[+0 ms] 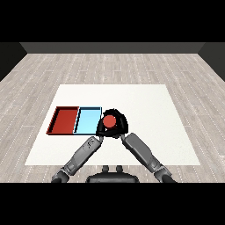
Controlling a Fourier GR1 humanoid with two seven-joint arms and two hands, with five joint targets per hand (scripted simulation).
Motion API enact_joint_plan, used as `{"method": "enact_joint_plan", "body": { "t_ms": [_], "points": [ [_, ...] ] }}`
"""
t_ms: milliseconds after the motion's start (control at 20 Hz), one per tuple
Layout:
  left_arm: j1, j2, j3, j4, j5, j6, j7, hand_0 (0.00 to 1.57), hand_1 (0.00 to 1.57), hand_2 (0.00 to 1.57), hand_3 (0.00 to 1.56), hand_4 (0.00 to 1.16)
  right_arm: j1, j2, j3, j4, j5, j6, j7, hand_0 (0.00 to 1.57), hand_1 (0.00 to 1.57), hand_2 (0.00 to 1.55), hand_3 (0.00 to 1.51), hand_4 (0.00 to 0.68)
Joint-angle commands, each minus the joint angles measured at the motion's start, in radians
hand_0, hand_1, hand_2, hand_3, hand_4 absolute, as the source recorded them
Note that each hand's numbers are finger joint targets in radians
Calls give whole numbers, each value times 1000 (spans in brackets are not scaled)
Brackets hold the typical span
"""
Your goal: Pick the red can and put it in the red box
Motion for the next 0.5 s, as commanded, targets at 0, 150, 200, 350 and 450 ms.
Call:
{"method": "enact_joint_plan", "body": {
  "t_ms": [0, 150, 200, 350, 450],
  "points": [
    [-30, -30, 2, 7, 3, -13, -6, 1571, 1571, 1569, 1491, 1140, 18, 19, -6, -35, 22, 34, 27, 0, 0, 0, 0, 0],
    [-43, -30, -48, 31, 26, 37, -32, 1571, 1571, 1569, 1491, 1140, 21, 19, -55, -33, 12, 80, 26, 0, 0, 0, 0, 0],
    [-59, -30, 66, 51, 1, -66, -3, 1571, 1571, 1571, 1493, 1148, 75, 13, -30, -46, 71, 81, -2, 0, 0, 0, 0, 0],
    [-42, -31, -51, 44, 24, 32, -46, 1571, 1571, 1571, 1486, 1148, 29, 20, -63, -55, 87, 48, 51, 0, 0, 0, 0, 0],
    [62, -20, 48, -23, -58, -71, -50, 1571, 1571, 1571, 1476, 1153, 26, 10, -90, -60, 115, 86, 65, 0, 0, 0, 0, 0]
  ]
}}
